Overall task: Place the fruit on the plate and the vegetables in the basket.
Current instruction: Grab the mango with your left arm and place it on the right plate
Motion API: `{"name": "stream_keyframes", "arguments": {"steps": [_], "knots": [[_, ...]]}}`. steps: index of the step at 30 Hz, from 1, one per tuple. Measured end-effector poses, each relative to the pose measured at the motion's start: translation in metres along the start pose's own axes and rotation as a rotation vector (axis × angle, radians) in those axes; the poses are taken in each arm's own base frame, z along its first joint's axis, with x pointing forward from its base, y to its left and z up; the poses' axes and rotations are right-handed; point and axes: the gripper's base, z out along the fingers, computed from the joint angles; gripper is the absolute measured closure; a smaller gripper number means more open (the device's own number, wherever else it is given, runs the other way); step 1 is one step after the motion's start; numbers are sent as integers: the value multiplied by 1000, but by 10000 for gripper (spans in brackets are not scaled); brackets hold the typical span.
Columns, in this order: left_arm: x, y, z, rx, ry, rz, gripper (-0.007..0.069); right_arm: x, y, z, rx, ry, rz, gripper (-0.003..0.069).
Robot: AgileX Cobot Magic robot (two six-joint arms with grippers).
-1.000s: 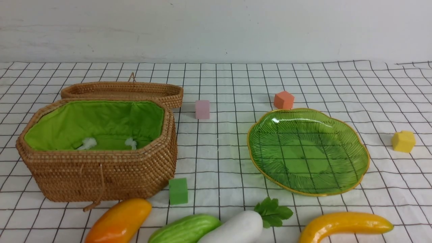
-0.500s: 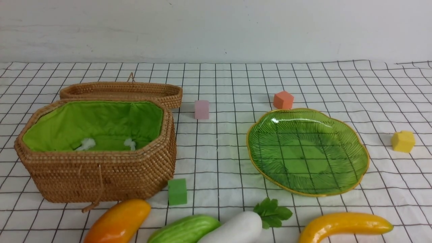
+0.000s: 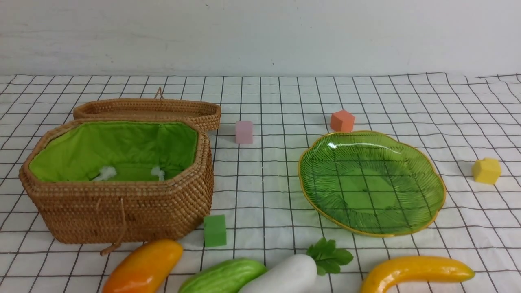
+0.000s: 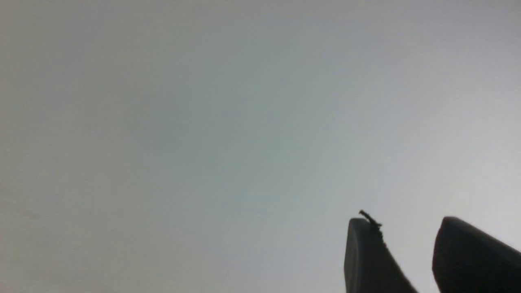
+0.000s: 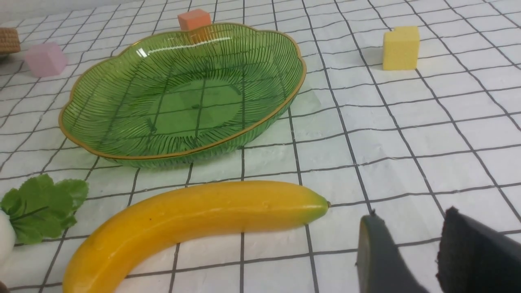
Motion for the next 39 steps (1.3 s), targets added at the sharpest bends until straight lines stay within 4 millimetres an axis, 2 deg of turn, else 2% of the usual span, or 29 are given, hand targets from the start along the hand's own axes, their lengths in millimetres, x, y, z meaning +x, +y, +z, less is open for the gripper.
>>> {"name": "stream_keyframes", "arguments": {"steps": [1, 2, 3, 6, 10, 11, 14, 15, 17, 18, 21, 22, 23, 24, 25, 26, 28, 31, 32, 33, 39], "knots": [[3, 0, 11, -24, 90, 23, 386, 0, 0, 0, 0, 0, 0, 414], [5, 1, 12, -34, 132, 29, 386, 0, 0, 0, 0, 0, 0, 414], [12, 3, 25, -77, 282, 61, 386, 0, 0, 0, 0, 0, 0, 414], [44, 17, 45, -169, 594, 113, 386, 0, 0, 0, 0, 0, 0, 414], [69, 26, 61, -198, 788, 155, 386, 0, 0, 0, 0, 0, 0, 414], [70, 26, 62, -198, 798, 155, 386, 0, 0, 0, 0, 0, 0, 414], [102, 27, 75, -188, 1023, 141, 384, 0, 0, 0, 0, 0, 0, 414], [103, 27, 75, -184, 1024, 141, 383, 0, 0, 0, 0, 0, 0, 414], [131, 27, 85, -177, 1201, 151, 358, 0, 0, 0, 0, 0, 0, 414], [135, 26, 87, -174, 1222, 153, 350, 0, 0, 0, 0, 0, 0, 414], [171, 22, 99, -148, 1400, 212, 248, 0, 0, 0, 0, 0, 0, 414], [173, 22, 100, -147, 1410, 221, 239, 0, 0, 0, 0, 0, 0, 414], [188, 19, 104, -127, 1468, 271, 174, 0, 0, 0, 0, 0, 0, 414], [193, 18, 105, -124, 1484, 286, 153, 0, 0, 0, 0, 0, 0, 414], [210, 18, 107, -120, 1547, 340, 67, 0, 0, 0, 0, 0, 0, 414], [221, 18, 109, -126, 1582, 370, 21, 0, 0, 0, 0, 0, 0, 414], [240, 20, 112, -159, 1630, 399, -26, 0, 0, 0, 0, 0, 0, 414], [270, 29, 119, -228, 1658, 434, -45, 0, 0, 0, 0, 0, 0, 414], [272, 30, 120, -230, 1660, 432, -45, 0, 0, 0, 0, 0, 0, 414], [286, 35, 123, -246, 1667, 458, -45, 0, 0, 0, 0, 0, 0, 414], [325, 45, 125, -258, 1727, 486, -22, 0, 0, 0, 0, 0, 0, 414]]}}
